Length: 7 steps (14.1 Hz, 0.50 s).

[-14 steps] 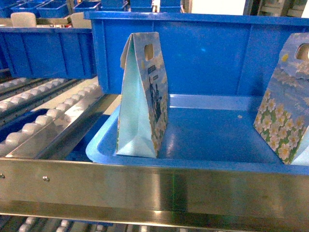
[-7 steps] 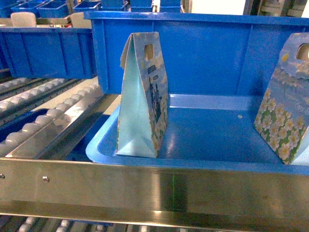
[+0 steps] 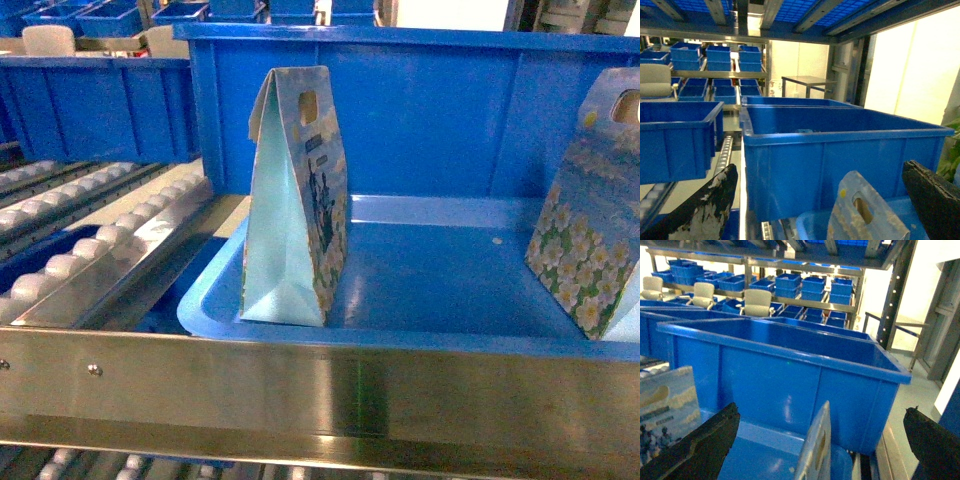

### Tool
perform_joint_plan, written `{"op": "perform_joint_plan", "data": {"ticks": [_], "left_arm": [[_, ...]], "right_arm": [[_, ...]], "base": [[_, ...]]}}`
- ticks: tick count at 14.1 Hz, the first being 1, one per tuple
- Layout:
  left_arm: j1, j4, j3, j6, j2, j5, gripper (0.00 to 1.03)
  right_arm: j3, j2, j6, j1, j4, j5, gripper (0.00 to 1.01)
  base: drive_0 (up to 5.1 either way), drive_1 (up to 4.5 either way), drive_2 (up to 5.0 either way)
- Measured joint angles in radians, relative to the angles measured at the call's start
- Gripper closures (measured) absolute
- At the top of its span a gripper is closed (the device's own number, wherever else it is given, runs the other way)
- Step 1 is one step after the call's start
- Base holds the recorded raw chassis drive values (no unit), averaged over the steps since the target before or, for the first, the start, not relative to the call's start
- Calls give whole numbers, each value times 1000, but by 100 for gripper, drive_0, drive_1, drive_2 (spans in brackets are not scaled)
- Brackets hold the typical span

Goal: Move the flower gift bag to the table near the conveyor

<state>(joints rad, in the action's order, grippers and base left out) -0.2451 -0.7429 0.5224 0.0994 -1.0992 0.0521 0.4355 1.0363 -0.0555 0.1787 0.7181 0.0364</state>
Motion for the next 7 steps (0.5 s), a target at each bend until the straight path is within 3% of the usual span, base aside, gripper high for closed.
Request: {"op": "perform_joint_plan", "data": {"ticks": [3, 5, 7], "left_arm": [[-68, 13, 85, 44, -100, -34, 5], [-94, 23, 106, 42, -136, -79, 5], [-90, 23, 106, 42, -138, -96, 5]], "right_arm": [[34, 72, 6, 35, 29, -14, 3], [76, 145, 6, 37, 21, -69, 3], [76, 144, 6, 37, 21, -75, 3]], "base": [[0, 0, 0], [0, 0, 0], [0, 0, 0]]}}
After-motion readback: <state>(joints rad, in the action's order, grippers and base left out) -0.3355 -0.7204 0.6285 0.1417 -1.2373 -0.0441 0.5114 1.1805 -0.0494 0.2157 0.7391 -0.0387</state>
